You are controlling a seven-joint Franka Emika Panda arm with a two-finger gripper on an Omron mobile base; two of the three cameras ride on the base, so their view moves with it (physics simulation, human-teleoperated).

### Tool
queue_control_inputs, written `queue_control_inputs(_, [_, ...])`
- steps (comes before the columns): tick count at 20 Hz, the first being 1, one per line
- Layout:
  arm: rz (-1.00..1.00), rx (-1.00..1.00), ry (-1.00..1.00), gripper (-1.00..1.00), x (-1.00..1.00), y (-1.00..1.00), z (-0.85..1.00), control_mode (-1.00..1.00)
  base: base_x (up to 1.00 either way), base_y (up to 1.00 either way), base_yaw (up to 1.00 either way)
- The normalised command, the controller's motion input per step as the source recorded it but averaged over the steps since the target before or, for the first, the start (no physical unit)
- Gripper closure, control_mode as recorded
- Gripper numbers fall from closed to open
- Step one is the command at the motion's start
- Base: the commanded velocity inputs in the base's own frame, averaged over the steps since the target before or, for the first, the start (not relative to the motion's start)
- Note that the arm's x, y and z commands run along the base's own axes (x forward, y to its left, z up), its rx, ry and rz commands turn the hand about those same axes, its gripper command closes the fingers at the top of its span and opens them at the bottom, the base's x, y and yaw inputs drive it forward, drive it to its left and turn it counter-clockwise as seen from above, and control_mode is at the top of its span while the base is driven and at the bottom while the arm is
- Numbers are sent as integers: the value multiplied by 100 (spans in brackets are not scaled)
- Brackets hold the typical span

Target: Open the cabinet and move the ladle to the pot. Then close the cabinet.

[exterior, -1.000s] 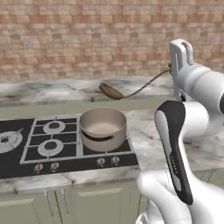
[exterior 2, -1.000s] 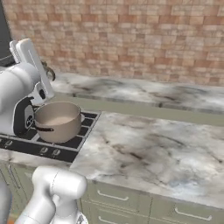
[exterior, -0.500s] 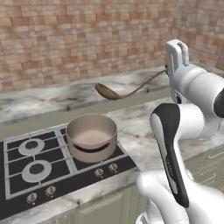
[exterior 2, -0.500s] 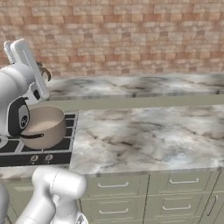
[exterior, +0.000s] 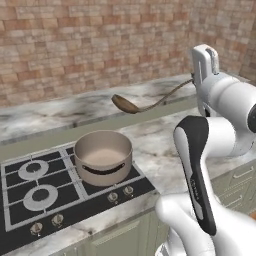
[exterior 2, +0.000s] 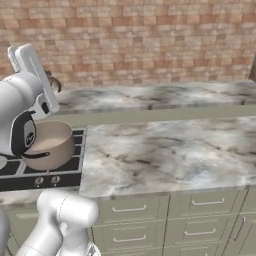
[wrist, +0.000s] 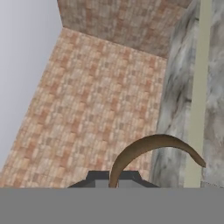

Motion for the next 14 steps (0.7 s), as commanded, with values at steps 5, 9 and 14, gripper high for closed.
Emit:
queue_control_inputs(5, [2,0,0,100,2,2,-1,-100,11,6,3])
queue_control_inputs(9, [3,-7,14,100,3,0,0,-100,0,0,0])
queue_control_inputs(14, [7,-19,11,100,6,0,0,-100,0,0,0])
